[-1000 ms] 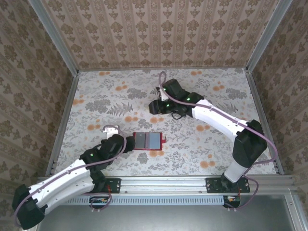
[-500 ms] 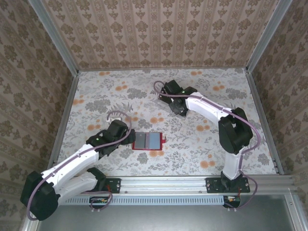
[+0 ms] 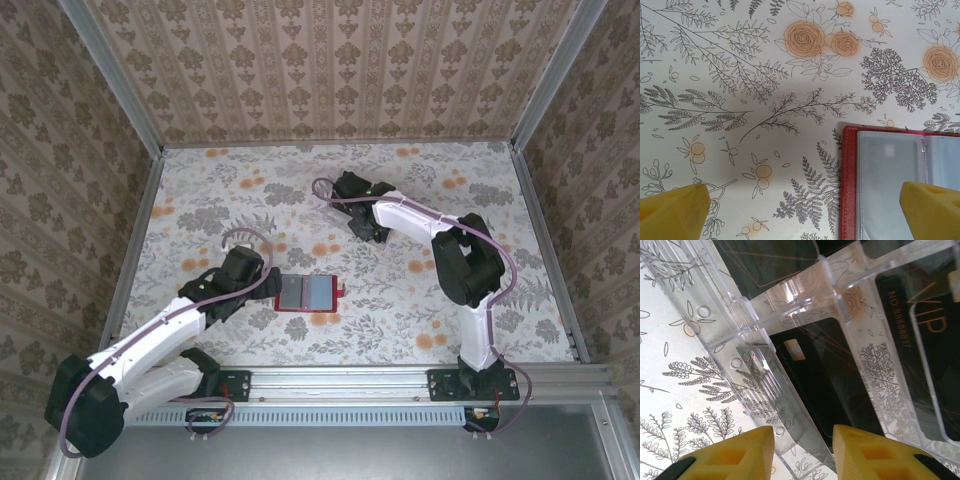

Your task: Put the credit cards into the card holder

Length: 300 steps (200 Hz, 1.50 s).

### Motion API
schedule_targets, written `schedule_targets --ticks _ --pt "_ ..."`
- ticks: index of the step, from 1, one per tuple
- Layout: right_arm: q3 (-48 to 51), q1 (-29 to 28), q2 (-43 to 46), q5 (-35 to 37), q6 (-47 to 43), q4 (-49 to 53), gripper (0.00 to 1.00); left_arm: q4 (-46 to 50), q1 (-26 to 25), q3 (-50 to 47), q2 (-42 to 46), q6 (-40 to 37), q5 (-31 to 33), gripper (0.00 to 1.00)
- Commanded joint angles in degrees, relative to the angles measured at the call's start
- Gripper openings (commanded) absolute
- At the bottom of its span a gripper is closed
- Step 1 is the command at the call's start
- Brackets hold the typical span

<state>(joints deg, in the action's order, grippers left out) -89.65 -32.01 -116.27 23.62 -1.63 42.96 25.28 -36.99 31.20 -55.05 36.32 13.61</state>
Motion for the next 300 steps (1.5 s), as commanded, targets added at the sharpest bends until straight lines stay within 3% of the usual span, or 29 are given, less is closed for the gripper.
schedule_targets --ticks 1,87,143,203,257,300 --pt "-1.3 0.4 -1.3 0.2 -0.8 1.7 0.35 -1.4 0.7 -0.5 0.1 -1.3 -1.0 1.00" --pt "-1.1 0.5 -0.2 -0.5 -2.8 2.2 0.17 -2.5 1.0 -1.4 0.1 -1.1 -1.7 1.00" --pt "0.4 1.0 0.8 -8.0 -10.4 -0.2 0.09 -2.8 1.1 -1.5 0.5 -1.4 -2.3 1.00" --pt "-0.4 1.4 2.7 -8.2 -12.5 0.2 0.00 -2.9 1.1 -1.7 0.8 -1.8 -2.4 1.00" --pt "-2.6 0.7 9.9 -11.6 -8.7 2.0 0.00 -3.2 1.0 -1.8 -0.1 -1.9 -2.4 1.00" --pt "0.0 -3.4 17.3 -18.4 2.0 0.6 0.00 -3.3 1.1 -2.1 -0.4 -1.6 -1.8 1.00"
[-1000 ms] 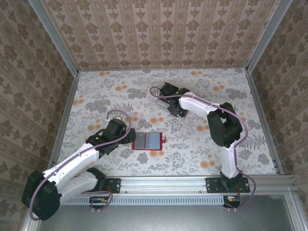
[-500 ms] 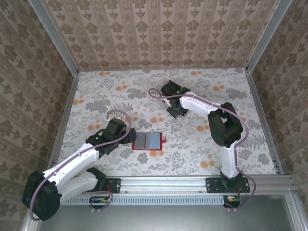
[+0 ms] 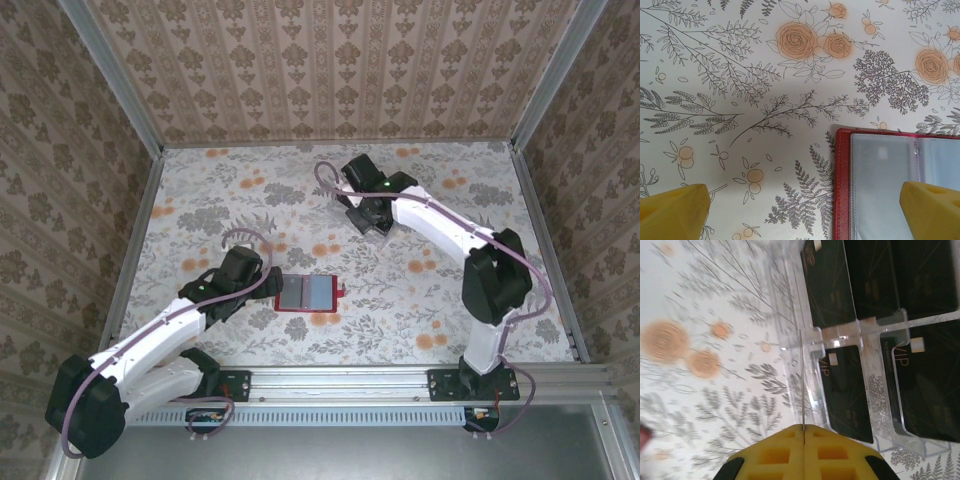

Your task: Put the credit cards into the card holder

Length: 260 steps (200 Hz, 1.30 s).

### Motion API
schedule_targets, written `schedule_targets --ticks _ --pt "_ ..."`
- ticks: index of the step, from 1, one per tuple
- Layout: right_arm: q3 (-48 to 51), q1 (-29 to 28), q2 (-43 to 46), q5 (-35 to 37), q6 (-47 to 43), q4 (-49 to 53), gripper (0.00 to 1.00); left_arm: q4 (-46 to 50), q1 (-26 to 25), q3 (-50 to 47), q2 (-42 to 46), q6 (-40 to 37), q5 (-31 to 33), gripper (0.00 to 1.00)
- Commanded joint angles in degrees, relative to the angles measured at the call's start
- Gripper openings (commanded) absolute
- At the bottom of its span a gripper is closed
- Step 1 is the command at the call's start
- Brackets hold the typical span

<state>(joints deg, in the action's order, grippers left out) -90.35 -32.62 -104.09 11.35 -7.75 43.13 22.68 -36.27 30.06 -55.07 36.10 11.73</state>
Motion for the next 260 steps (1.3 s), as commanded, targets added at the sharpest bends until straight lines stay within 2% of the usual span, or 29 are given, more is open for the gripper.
schedule_targets --ticks 1,22,45,77,115,163,260 --pt "0.9 -2.9 5.2 -6.5 8.5 0.2 0.00 -0.6 0.4 -1.0 -0.4 -1.4 0.1 1.00" --pt "6.5 -5.6 9.2 -12.5 17.5 -5.4 0.00 0.1 0.4 -1.1 -0.8 -1.1 1.1 1.00" --pt "16.3 -9.6 13.3 -16.9 31.6 -17.9 0.00 0.9 0.5 -1.3 -1.3 -1.0 2.2 1.00" --pt "27.4 -16.1 14.9 -13.6 48.1 -32.8 0.00 1.5 0.5 -1.5 -2.1 -0.7 2.6 1.00" --pt "32.6 -21.7 12.5 -5.1 57.6 -38.6 0.00 1.7 0.4 -1.8 -2.6 -0.7 2.7 1.00" --pt "33.8 -23.8 9.7 -2.0 62.8 -39.4 0.00 1.9 0.5 -1.9 -2.1 -0.3 2.3 1.00" --pt "35.7 -24.5 6.2 -1.7 62.9 -35.3 0.00 1.8 0.3 -2.3 -1.8 -0.6 1.6 1.00"
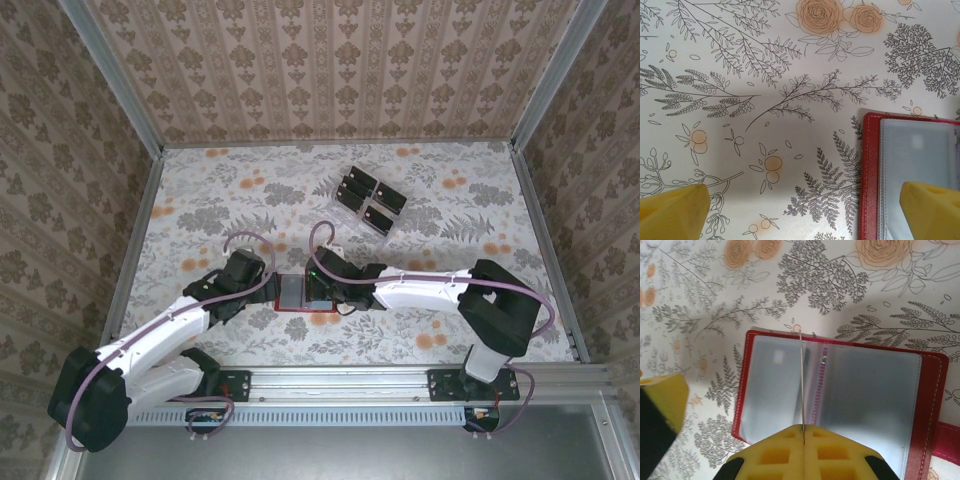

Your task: Put the credit cards into the card holder

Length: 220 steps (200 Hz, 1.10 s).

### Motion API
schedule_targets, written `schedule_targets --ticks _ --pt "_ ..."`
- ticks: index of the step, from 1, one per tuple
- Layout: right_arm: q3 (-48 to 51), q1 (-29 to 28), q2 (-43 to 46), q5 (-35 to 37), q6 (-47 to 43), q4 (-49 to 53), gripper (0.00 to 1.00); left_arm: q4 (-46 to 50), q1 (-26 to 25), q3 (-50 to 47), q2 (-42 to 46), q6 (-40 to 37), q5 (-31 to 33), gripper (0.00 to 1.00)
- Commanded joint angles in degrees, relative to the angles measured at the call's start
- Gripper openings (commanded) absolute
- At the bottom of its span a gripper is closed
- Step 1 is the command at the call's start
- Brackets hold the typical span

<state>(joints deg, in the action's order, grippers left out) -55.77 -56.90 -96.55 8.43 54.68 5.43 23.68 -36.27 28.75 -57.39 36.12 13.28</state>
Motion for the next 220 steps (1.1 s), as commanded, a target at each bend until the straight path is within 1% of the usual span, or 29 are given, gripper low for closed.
schedule_targets --ticks 1,26,61,103,149,176,220 --pt "1.1 -0.2 -1.4 1.2 0.4 2.4 0.00 0.8 0.3 -1.0 0.5 -0.6 0.0 1.00" --pt "1.4 0.3 -1.3 1.6 -1.6 4.7 0.00 0.6 0.3 -1.1 0.5 -0.7 -0.4 1.00" --pt "2.9 3.0 0.3 1.0 -4.5 6.0 0.00 0.0 0.2 -1.1 0.4 -0.9 -1.2 1.00" --pt "3.5 5.9 0.9 -1.7 -8.0 6.4 0.00 -1.7 -0.6 -1.0 -0.6 -0.8 -2.1 1.00" --pt "3.2 6.0 0.8 -5.8 -8.6 3.9 0.00 -4.6 -2.8 0.1 -4.1 -1.4 -2.7 1.00" --pt "3.2 5.9 1.2 -6.2 -8.3 3.4 0.00 -5.8 -4.6 1.4 -7.1 -1.8 -2.0 1.00" --pt "4.3 5.9 1.2 -6.3 -7.8 2.3 0.00 -6.5 -6.1 3.0 -10.8 -2.0 0.3 1.00"
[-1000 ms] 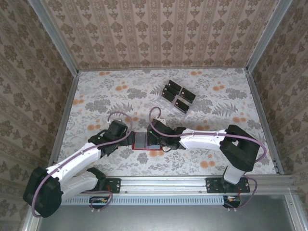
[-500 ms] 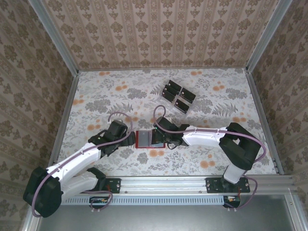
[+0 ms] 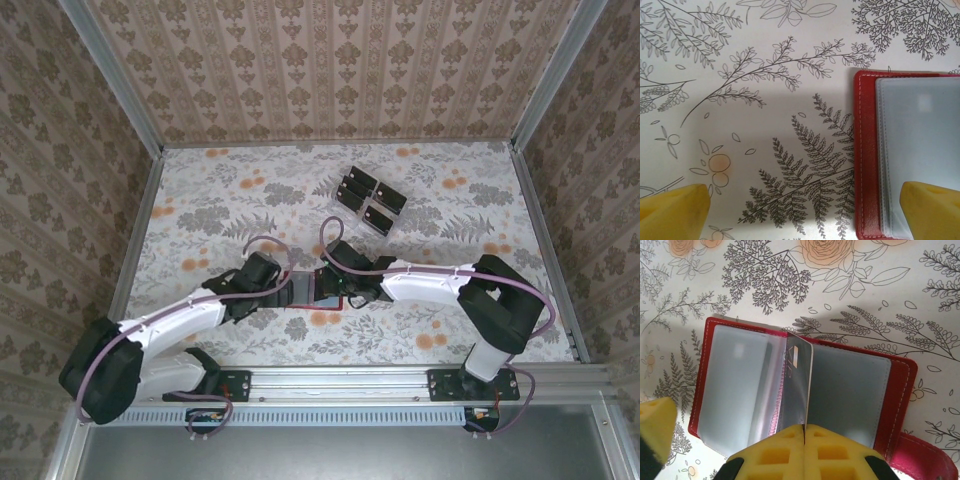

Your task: Put the credit cards into the card holder

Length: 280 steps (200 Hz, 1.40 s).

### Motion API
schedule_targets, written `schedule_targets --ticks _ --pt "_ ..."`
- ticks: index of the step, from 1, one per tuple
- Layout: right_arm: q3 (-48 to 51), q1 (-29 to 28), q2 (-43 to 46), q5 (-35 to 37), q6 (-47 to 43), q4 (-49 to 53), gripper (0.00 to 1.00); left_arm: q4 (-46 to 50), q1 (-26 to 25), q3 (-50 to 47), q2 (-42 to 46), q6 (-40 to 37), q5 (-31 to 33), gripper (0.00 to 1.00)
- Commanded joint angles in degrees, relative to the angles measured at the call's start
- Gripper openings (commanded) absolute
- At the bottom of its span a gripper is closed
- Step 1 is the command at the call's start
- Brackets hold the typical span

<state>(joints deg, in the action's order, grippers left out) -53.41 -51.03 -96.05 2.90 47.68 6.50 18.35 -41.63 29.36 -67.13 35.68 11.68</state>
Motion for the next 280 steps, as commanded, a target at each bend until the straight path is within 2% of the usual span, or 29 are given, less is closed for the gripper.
schedule_targets --ticks 1,134,200,250,280 --pt "1.9 0.0 0.7 -0.8 -0.8 1.2 0.00 -1.3 -0.8 2.4 -1.1 -1.6 2.0 1.00" --pt "4.0 0.0 0.4 -1.6 0.5 -1.6 0.00 -5.9 -1.3 -0.8 -6.7 -1.6 3.5 1.00" --pt "3.9 0.9 2.8 -2.6 -0.5 -2.3 0.00 -3.2 -1.5 -2.6 -6.3 2.6 5.8 1.00" --pt "6.8 2.2 7.0 -4.4 0.3 -8.3 0.00 -1.8 -2.1 -3.0 -6.3 4.7 7.0 1.00" --pt "9.8 2.3 7.7 -5.5 2.6 -15.5 0.00 -1.0 -2.2 -3.0 -6.3 5.5 7.5 1.00"
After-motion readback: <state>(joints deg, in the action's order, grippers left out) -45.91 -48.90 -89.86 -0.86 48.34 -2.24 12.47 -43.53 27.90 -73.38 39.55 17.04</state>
